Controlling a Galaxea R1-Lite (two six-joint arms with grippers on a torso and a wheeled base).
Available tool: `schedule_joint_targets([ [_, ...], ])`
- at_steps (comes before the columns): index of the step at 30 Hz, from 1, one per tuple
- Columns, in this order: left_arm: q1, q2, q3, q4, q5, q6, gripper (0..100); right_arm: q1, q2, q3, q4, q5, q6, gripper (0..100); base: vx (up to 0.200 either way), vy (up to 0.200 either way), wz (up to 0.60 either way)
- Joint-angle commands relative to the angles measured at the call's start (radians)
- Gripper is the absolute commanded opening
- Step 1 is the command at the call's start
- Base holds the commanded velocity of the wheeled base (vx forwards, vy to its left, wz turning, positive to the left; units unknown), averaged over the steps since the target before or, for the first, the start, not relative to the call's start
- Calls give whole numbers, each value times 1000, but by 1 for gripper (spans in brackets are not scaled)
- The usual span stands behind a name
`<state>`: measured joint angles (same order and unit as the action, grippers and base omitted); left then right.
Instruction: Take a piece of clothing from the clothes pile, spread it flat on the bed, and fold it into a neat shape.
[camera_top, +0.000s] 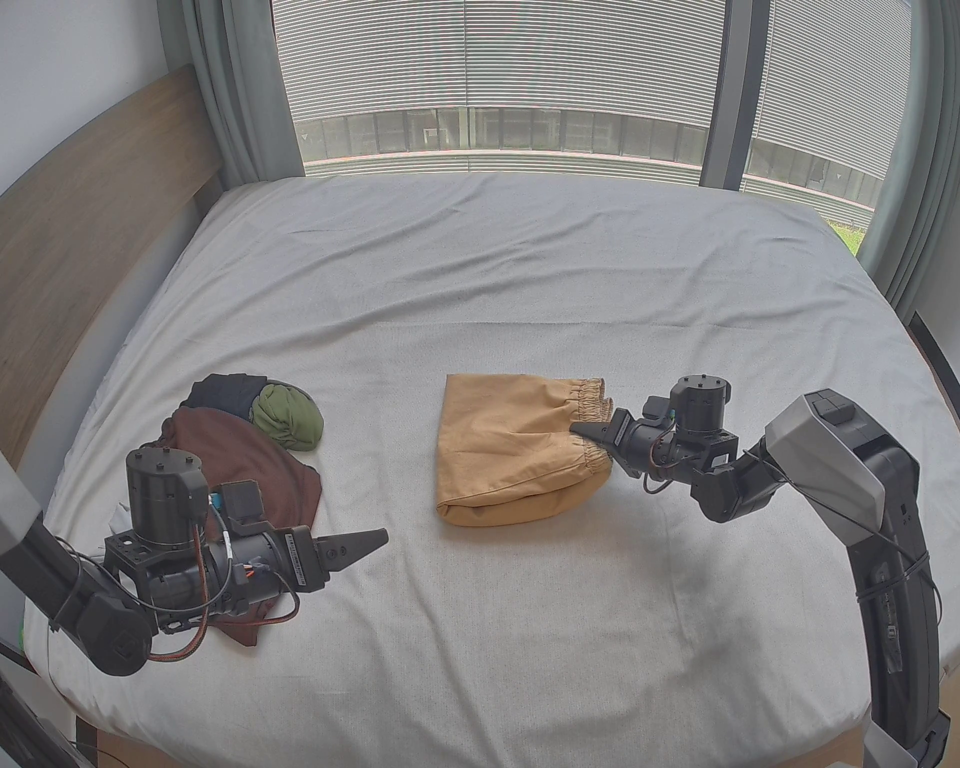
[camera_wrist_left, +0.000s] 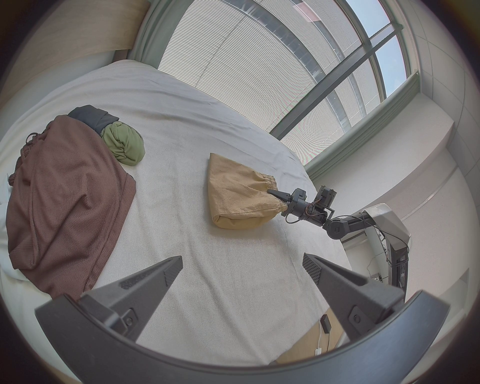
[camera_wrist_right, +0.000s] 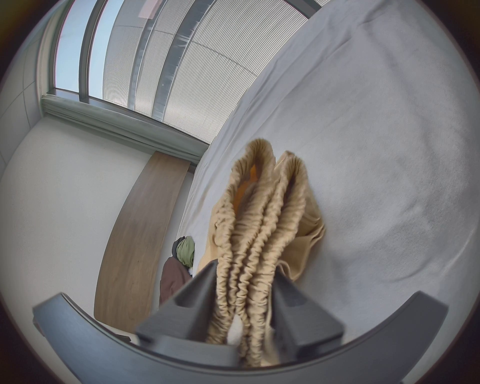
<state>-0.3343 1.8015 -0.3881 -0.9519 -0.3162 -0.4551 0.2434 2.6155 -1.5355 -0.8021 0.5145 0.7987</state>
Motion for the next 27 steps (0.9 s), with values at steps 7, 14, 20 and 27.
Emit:
schedule_joint_targets([
  [7,-2,-5,0,-1,0,0,100,-69,-75,101,-54,-1,-23,100,0,0,0],
  [14,0,-5,-3,-1,0,-2,100,-85,-239,178,-85,1,-29,100,0,0,0],
  [20,4,-5,-5,-13,0,-4,100,-12,-290,201,-81,1,-29,100,0,0,0],
  [27,4,-5,-2,-28,0,-5,100,47,-178,190,-89,-4,-64,100,0,0,0],
])
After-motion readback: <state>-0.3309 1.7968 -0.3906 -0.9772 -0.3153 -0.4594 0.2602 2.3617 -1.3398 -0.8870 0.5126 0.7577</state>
